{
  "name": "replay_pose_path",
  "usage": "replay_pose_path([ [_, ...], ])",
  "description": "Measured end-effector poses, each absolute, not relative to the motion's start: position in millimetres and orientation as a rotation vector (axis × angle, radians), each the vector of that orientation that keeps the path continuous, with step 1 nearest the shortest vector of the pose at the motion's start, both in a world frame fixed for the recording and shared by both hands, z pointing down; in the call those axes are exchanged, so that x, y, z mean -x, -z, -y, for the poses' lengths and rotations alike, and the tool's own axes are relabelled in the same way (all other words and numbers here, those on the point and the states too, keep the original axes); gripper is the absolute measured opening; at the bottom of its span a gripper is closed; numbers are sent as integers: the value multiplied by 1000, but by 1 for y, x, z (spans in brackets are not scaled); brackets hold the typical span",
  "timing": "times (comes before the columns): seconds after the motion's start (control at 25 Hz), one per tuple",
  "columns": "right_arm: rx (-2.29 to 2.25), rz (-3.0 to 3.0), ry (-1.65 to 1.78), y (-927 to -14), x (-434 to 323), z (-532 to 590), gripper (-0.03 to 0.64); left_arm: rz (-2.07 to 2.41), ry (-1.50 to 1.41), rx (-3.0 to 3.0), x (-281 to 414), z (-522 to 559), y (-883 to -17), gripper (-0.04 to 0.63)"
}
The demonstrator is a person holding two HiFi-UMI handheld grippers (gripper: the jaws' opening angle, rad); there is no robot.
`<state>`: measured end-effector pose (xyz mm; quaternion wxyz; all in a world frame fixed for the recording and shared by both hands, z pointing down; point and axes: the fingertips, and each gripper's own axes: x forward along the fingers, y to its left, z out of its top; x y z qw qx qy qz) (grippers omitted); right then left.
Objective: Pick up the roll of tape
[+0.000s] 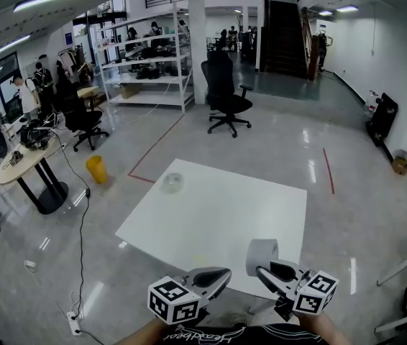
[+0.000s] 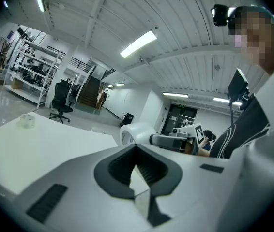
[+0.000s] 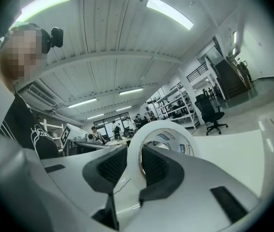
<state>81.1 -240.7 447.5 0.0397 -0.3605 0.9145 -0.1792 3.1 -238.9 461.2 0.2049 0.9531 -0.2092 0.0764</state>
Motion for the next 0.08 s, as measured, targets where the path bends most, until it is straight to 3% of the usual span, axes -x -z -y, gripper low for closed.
replay_pose_path([
  [0.08,1112,-2802,555,-450,-82,239,94,578,-214,-2659,-5,238,-462,3],
])
